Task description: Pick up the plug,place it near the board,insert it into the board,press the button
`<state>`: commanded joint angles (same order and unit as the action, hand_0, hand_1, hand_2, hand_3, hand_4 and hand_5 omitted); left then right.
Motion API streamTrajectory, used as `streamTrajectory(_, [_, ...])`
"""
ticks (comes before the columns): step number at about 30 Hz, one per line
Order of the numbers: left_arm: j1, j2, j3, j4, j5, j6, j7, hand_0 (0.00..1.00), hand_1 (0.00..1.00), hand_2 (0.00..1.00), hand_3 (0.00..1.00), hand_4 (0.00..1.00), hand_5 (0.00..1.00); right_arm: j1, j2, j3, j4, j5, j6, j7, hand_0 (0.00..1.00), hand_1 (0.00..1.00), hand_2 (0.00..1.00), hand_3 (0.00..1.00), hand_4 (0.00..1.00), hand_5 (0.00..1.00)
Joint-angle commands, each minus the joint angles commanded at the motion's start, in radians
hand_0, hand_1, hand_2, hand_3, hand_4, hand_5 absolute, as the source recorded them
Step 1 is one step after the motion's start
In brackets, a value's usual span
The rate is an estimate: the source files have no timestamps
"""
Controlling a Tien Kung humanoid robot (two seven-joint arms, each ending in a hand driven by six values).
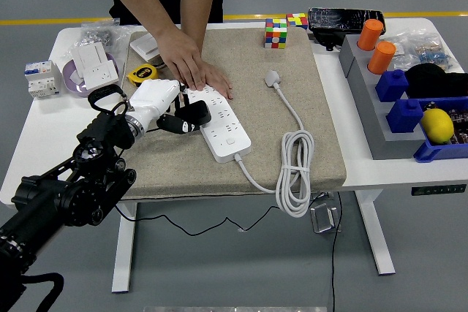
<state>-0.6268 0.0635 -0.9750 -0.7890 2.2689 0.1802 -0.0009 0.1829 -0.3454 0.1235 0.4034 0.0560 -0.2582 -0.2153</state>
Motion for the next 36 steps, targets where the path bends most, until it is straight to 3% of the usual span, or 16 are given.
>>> streamTrajectory(36, [-0.014,-0.013,0.005,0.048,0.0,0.003,-0.002,0.418,0.323,0.301,0.319,0.621,0.204,0.001,-0.004,-0.005,-0.001,0.003,0.0,0.001,0.85,0.77,0.737,0.766,0.998,0.98])
